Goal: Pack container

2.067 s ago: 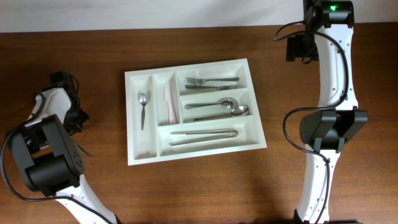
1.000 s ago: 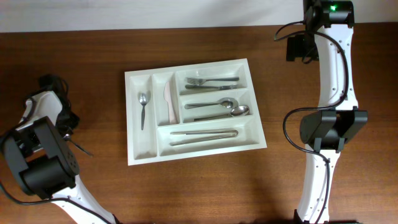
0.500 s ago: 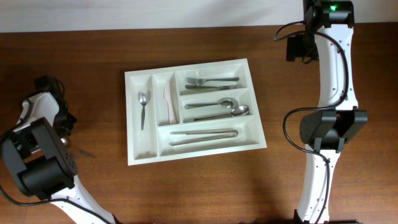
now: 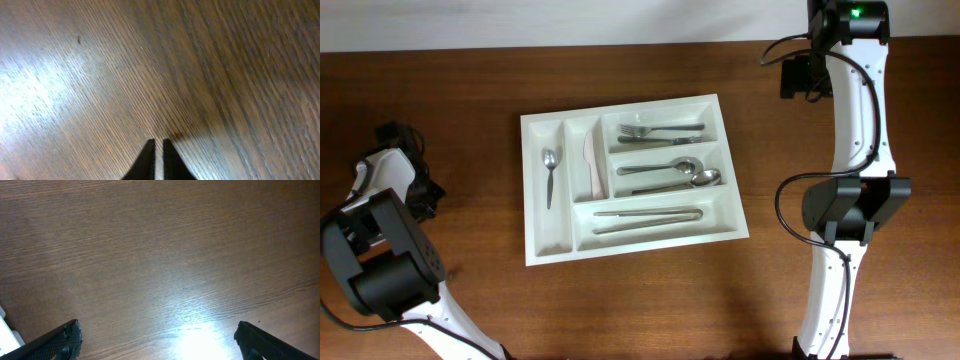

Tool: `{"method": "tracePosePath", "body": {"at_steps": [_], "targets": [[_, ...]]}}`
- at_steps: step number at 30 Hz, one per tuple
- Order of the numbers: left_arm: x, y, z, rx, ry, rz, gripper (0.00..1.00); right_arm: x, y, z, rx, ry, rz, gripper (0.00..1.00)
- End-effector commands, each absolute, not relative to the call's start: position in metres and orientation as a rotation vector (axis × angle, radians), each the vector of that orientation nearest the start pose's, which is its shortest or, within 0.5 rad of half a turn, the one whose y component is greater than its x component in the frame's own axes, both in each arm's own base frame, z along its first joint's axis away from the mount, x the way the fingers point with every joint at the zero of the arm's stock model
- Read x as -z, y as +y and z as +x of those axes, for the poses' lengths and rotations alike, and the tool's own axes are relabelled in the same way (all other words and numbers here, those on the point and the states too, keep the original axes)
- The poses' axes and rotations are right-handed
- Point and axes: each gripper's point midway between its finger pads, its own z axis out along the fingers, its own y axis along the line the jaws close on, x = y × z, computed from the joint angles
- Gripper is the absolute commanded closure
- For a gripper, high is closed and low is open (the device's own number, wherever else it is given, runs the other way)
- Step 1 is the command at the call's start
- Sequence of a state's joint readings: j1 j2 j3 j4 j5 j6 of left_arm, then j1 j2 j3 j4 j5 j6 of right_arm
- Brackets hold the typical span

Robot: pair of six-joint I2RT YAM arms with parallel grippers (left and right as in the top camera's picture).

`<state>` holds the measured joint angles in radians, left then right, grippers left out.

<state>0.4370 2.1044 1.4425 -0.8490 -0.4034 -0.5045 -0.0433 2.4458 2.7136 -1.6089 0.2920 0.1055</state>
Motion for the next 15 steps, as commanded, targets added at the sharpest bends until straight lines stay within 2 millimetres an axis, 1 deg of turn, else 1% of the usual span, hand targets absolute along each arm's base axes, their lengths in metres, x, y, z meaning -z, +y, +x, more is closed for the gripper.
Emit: {"method": "tracePosePath", "body": {"at_steps": [1, 3, 5, 8, 11, 15], "targets": [[-0.002, 0.218, 0.332, -0.511, 2.772, -1.293, 0.82, -0.192, -0.073, 0.495, 0.433, 2.811, 0.285, 0.01], [-0.004, 0.215, 0.326, -0.511, 2.797, -1.296, 0.77, -0.192, -0.073, 0.495, 0.433, 2.811, 0.285, 0.01], [-0.009, 0.213, 0.322, -0.511, 2.806, -1.301, 0.76, -0.192, -0.073, 0.494, 0.433, 2.812, 0.285, 0.01], [-0.022, 0.211, 0.320, -0.502, 2.798, -1.300, 0.76, -0.192, -0.073, 0.494, 0.434, 2.812, 0.285, 0.01], [-0.043, 0.210, 0.322, -0.474, 2.749, -1.302, 0.76, -0.192, -0.073, 0.494, 0.433, 2.812, 0.285, 0.01], [-0.084, 0.208, 0.321, -0.448, 2.626, -1.357, 0.75, -0.192, -0.073, 0.494, 0.433, 2.812, 0.285, 0.01]]}}
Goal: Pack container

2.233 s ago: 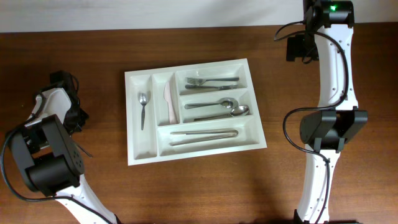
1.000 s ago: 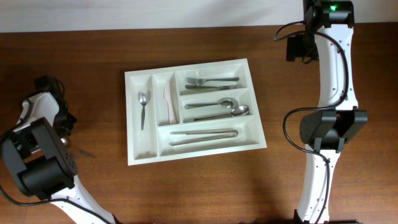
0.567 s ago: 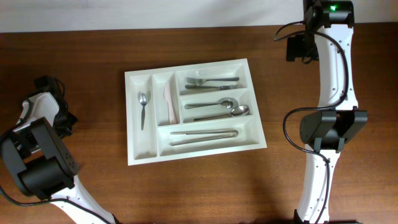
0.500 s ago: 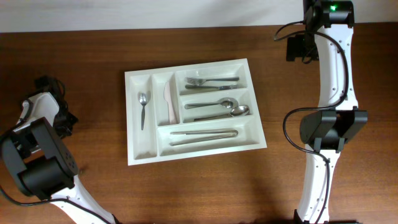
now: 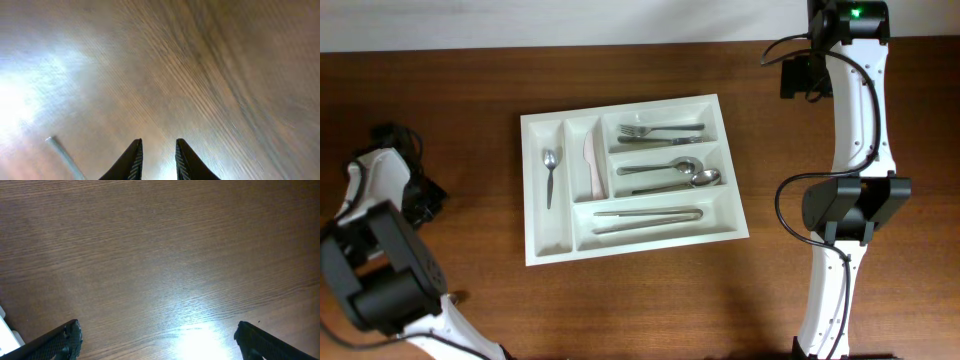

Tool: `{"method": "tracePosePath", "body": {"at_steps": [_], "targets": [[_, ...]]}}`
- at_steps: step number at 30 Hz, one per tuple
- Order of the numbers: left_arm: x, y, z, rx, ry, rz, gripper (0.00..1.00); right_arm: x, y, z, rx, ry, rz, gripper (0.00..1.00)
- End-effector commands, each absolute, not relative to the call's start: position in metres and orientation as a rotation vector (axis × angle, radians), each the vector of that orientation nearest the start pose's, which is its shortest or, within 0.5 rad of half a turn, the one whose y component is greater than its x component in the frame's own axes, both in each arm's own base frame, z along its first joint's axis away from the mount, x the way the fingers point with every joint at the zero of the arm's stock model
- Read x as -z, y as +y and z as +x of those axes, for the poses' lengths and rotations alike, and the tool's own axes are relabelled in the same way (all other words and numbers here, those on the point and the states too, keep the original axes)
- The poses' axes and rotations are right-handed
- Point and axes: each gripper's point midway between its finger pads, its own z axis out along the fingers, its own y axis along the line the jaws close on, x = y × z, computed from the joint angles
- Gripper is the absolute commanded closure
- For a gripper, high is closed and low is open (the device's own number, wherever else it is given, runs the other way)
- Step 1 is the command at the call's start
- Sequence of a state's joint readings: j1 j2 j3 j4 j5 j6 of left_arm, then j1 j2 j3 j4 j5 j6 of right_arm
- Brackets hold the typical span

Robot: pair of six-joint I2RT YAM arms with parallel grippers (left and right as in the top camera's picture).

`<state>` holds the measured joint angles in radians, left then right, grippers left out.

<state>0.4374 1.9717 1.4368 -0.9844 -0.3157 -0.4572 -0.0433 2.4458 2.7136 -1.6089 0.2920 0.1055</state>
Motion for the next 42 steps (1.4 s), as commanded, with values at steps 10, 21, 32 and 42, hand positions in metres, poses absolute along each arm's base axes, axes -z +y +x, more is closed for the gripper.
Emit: {"method": "tracePosePath", "body": {"at_steps": [10, 21, 32, 42], "targets": [[-0.132, 0.197, 0.284, -0.458, 2.421, -1.594, 0.76, -0.192, -0.073, 0.494, 0.433, 2.812, 0.285, 0.01], [-0.098, 0.163, 0.214, -0.491, 2.392, -1.854, 0.76, -0.192, -0.073, 0.495, 0.433, 2.811, 0.285, 0.01], [-0.086, 0.134, 0.156, -0.484, 2.282, -2.000, 0.76, -0.192, -0.073, 0.494, 0.433, 2.812, 0.285, 0.01], [-0.051, 0.137, 0.127, -0.625, 2.140, -2.099, 0.73, -0.192, -0.073, 0.494, 0.433, 2.812, 0.285, 0.01]]}}
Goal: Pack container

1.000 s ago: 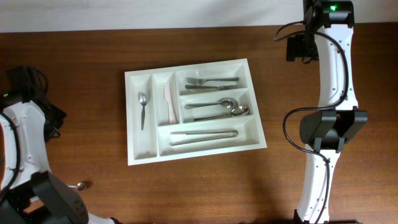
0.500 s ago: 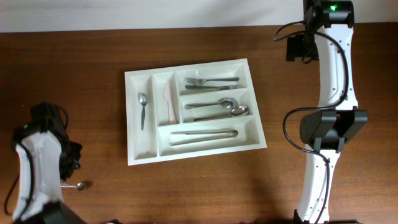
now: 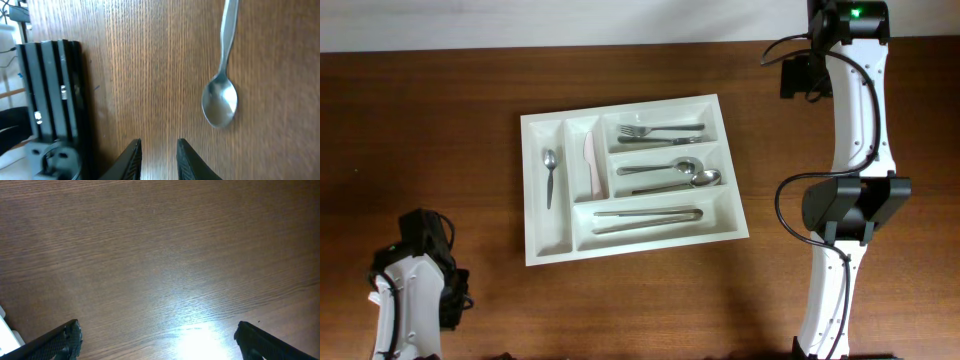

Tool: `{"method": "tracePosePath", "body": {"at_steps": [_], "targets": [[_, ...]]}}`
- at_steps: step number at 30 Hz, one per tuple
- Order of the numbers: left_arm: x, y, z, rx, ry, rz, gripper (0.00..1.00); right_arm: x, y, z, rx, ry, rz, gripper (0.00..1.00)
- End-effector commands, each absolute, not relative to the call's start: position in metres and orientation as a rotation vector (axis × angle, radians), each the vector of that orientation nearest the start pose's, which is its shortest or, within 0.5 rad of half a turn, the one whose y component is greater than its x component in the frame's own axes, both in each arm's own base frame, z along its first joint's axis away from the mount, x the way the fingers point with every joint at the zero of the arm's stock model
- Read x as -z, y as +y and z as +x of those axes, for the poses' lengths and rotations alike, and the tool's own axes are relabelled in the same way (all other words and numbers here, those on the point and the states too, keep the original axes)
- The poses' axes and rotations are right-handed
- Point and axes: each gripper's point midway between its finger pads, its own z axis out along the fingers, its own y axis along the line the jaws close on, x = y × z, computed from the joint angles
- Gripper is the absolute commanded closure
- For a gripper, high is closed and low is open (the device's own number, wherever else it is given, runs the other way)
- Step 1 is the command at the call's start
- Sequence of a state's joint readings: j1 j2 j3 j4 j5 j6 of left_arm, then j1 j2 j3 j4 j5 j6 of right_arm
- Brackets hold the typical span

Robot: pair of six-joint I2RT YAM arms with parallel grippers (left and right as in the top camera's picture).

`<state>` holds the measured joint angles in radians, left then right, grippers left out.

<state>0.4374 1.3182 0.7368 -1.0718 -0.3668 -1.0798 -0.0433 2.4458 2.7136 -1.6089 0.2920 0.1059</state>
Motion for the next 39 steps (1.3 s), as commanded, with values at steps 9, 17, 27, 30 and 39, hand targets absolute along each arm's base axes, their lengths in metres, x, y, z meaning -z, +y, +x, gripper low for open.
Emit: {"method": "tracePosePath", "body": {"at_steps": [9, 17, 27, 30, 39], "targets": [[-0.045, 0.155, 0.172, -0.550, 2.398, -1.606, 0.63, -0.192, -0.073, 0.495, 0.433, 2.811, 0.285, 0.01], [-0.031, 0.142, 0.173, -0.456, 2.514, -1.505, 0.63, -0.192, -0.073, 0.494, 0.434, 2.812, 0.285, 0.01], [-0.015, 0.125, 0.174, -0.347, 2.712, -1.244, 0.67, -0.192, -0.073, 0.495, 0.434, 2.811, 0.285, 0.01], [-0.014, 0.125, 0.174, -0.346, 2.752, -1.170, 0.67, -0.192, -0.073, 0.495, 0.433, 2.811, 0.285, 0.01], [-0.014, 0.125, 0.174, -0.355, 2.796, -1.082, 0.46, -0.192, -0.073, 0.494, 0.433, 2.812, 0.285, 0.01]]}}
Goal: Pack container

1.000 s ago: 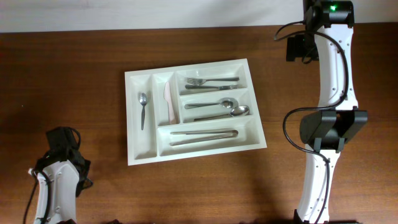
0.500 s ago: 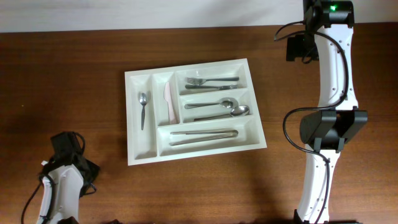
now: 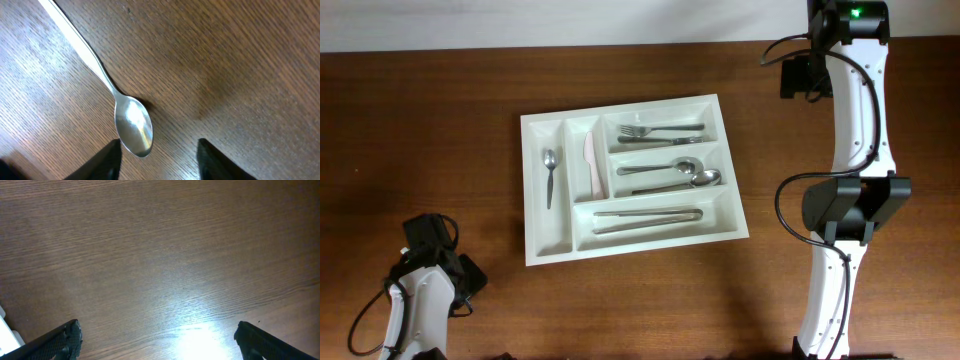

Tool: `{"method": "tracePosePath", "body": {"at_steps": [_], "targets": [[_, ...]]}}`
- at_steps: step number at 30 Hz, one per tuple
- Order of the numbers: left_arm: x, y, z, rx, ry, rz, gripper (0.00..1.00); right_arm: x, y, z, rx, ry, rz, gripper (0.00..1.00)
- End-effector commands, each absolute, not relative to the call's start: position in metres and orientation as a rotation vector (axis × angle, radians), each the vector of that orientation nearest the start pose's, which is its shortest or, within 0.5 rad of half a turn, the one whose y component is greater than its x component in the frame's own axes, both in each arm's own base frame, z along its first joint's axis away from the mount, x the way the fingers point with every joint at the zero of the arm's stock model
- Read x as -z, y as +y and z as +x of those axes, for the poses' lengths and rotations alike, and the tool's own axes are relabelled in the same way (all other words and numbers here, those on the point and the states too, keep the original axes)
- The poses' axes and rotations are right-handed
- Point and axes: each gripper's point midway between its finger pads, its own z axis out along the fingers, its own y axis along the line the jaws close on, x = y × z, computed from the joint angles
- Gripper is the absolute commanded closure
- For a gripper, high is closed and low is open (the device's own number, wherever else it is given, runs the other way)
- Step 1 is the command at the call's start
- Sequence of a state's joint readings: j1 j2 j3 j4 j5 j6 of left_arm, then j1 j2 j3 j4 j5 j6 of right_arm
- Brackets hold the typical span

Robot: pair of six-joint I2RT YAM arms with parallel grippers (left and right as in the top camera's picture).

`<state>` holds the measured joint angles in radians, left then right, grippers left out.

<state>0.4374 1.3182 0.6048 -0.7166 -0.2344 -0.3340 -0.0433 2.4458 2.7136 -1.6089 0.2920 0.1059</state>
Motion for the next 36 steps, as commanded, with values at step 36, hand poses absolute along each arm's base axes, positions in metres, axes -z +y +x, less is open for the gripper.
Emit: {"method": "tracePosePath", "body": {"at_steps": [36], "targets": [[-0.017, 0.143, 0.156, -0.582, 2.796, -1.083, 0.51, -0.192, -0.073, 0.494, 0.433, 2.812, 0.285, 0.01]]}}
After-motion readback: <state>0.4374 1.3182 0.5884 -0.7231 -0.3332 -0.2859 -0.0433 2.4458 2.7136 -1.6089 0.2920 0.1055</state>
